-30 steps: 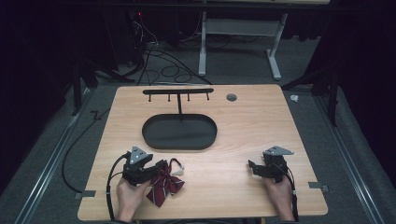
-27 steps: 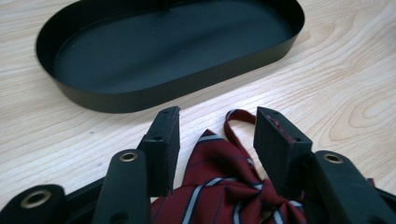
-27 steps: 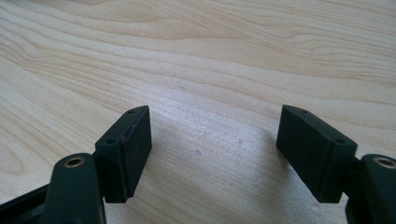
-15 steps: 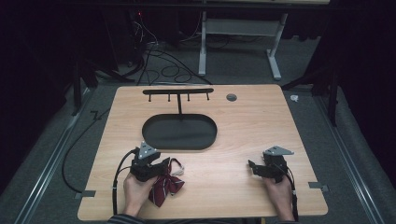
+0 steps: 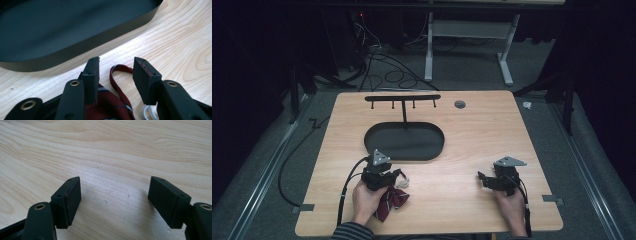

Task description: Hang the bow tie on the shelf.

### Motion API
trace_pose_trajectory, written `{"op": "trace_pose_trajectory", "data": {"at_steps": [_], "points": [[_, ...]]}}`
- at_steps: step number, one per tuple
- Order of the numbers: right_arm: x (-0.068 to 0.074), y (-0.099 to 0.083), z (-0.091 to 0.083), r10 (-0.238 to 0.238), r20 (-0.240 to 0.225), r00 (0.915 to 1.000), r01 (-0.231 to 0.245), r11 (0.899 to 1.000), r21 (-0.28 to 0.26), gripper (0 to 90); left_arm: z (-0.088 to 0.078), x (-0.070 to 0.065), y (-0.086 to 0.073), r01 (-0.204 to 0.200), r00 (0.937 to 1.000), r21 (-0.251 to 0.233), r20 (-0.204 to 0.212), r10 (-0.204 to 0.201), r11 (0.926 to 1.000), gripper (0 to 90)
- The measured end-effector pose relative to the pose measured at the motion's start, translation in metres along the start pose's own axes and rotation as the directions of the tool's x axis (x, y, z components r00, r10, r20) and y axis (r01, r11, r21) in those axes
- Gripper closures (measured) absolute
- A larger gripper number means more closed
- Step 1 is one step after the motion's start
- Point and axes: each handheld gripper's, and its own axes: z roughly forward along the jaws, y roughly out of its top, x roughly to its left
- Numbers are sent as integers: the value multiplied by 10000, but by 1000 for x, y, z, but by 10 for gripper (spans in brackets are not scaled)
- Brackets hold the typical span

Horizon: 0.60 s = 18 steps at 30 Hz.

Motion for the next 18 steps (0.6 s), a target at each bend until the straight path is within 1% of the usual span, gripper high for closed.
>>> {"op": "trace_pose_trajectory", "data": {"at_steps": [3,9,14,15,18], "points": [[0,0,0,-31,-2,10000,31,10000,-15,280,4,0,0,-1,10000,125,3,1,9999,589],[0,0,0,-1,3,10000,1,10000,4,280,14,2,-1,155,9999,403,-39,-153,9991,627],[0,0,0,-2,2,10000,2,10000,3,279,17,3,-2,200,9998,490,-17,-200,9986,674],[0,0,0,-5,2,10000,5,10000,5,279,19,4,-4,276,9996,550,6,-277,9981,687],[0,0,0,-2,13,10000,3,10000,-7,279,19,5,-6,270,9996,565,18,-271,9980,719]]}}
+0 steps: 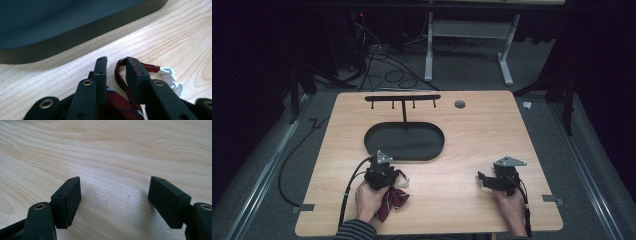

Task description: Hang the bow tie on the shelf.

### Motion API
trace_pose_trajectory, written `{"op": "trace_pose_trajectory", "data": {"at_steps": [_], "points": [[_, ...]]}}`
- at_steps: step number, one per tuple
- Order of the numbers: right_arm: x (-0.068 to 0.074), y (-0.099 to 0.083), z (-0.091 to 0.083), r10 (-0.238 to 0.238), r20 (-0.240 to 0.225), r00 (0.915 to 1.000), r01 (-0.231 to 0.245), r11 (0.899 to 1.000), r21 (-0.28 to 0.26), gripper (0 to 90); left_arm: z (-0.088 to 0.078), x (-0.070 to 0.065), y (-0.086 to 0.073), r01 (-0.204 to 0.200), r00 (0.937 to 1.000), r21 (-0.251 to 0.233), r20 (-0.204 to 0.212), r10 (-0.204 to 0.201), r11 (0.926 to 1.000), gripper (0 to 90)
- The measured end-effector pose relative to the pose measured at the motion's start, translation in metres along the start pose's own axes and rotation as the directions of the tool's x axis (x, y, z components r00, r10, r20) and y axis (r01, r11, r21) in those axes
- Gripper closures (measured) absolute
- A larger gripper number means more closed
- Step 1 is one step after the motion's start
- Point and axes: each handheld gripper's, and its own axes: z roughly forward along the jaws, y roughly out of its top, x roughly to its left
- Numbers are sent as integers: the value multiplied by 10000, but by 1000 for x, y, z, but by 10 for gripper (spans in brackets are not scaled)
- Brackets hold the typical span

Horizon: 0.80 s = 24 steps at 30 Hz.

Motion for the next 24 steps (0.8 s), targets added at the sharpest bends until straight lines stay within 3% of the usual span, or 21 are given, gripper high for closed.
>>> {"op": "trace_pose_trajectory", "data": {"at_steps": [9,16,24], "points": [[0,0,0,-33,14,10000,33,10000,-2,280,-1,-1,-1,-322,9994,117,-144,323,9994,890],[0,0,0,-38,16,10000,38,10000,-5,279,-4,-1,-2,-400,9991,70,-127,401,9992,896],[0,0,0,-36,14,10000,36,10000,-3,279,-21,-1,0,-404,9992,-471,-80,401,9981,899]]}}
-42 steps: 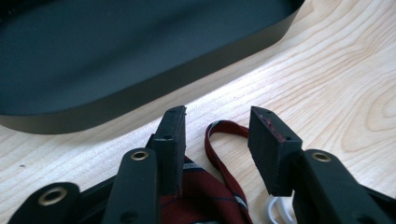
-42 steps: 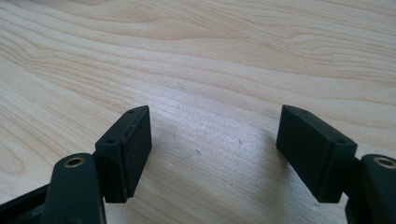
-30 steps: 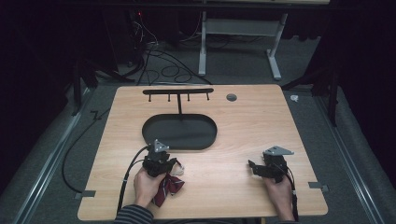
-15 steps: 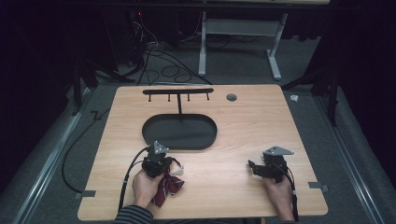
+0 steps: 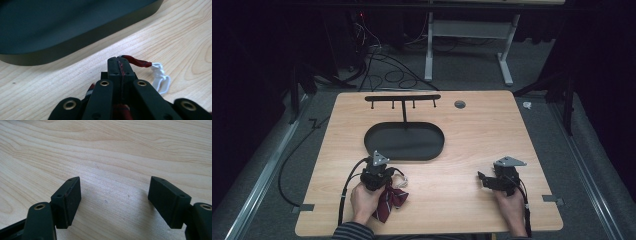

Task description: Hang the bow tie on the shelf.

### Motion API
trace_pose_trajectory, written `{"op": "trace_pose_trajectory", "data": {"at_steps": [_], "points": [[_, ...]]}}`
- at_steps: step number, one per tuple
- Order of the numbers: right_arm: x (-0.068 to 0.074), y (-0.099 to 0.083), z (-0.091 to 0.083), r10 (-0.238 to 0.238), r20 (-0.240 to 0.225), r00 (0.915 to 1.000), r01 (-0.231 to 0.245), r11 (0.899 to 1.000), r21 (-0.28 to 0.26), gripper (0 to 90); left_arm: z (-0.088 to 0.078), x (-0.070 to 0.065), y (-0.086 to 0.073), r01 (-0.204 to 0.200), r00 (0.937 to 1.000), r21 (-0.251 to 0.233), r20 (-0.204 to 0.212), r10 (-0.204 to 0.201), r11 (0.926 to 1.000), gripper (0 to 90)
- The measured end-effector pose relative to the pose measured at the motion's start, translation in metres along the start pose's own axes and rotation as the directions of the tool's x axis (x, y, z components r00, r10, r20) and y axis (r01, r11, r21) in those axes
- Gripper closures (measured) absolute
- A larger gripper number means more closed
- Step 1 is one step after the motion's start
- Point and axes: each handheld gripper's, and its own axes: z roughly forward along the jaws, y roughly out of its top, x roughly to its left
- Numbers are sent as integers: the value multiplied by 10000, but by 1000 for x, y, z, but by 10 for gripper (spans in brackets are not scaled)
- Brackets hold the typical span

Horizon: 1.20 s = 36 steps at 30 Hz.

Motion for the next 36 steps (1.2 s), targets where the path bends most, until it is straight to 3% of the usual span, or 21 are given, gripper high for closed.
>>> {"op": "trace_pose_trajectory", "data": {"at_steps": [18,24,36], "points": [[0,0,0,-2,2,10000,2,10000,0,279,-39,1,3,60,9998,-1112,-157,-78,9938,899],[0,0,0,-14,-2,10000,14,10000,-12,279,-63,3,7,-39,9992,-1736,-400,-31,9848,899],[0,0,0,1,3,10000,-1,10000,-2,280,-90,3,8,-168,9966,-2487,-822,-38,9684,899]]}}
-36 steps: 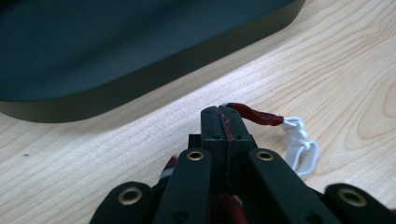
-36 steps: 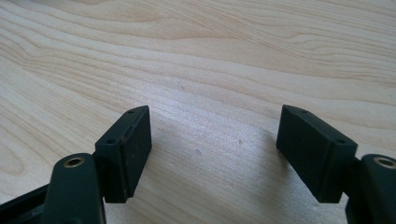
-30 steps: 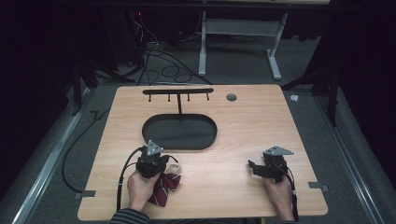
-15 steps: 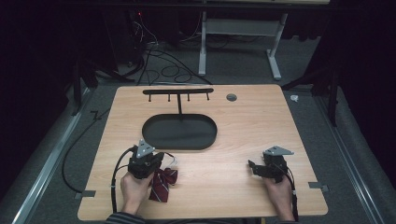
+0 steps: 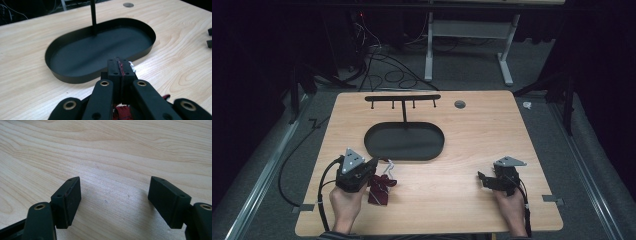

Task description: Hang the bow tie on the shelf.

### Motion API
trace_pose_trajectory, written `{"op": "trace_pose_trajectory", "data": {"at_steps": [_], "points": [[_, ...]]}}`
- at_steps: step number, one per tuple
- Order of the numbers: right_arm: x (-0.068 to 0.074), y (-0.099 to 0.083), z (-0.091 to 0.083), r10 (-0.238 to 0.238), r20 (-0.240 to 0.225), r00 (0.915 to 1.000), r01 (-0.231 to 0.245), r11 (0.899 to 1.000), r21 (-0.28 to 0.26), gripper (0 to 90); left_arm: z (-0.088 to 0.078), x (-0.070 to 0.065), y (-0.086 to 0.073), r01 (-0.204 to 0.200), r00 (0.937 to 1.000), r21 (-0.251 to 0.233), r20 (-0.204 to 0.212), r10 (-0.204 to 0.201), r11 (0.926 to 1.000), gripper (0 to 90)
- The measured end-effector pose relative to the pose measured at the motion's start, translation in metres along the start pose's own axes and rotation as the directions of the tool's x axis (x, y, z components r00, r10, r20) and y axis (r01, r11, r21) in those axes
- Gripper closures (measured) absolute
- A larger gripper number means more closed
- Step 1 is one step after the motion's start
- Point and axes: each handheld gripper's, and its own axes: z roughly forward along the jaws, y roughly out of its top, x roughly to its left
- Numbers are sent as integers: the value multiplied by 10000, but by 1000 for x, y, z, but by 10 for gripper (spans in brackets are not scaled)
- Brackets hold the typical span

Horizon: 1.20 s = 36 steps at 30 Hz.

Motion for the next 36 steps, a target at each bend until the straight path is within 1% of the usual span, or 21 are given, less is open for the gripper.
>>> {"op": "trace_pose_trajectory", "data": {"at_steps": [3,6,10,18,28,31,32,34,36], "points": [[0,0,0,-1,0,10000,1,10000,0,279,-7,0,5,-59,9999,-244,-107,57,9997,899],[0,0,0,2,-2,10000,-2,10000,1,280,-12,0,9,-78,9999,-429,-106,73,9991,899],[0,0,0,-19,2,10000,19,10000,-12,279,-16,0,14,-126,9999,-523,-108,120,9986,899],[0,0,0,-18,-6,10000,18,10000,2,279,-20,0,22,-246,9997,-676,-92,240,9974,899],[0,0,0,-19,-1,10000,19,10000,-10,279,-22,2,33,-238,9997,-896,-30,236,9957,899],[0,0,0,-2,0,10000,2,10000,1,279,-23,4,39,-197,9998,-970,80,205,9951,899],[0,0,0,5,-4,10000,-5,10000,1,279,-23,5,42,-114,9998,-992,168,131,9950,899],[0,0,0,3,-6,10000,-3,10000,0,279,-23,6,44,-130,9997,-1002,171,148,9949,899],[0,0,0,-13,-4,10000,13,10000,-10,279,-22,7,49,-140,9996,-1048,214,164,9944,899]]}}
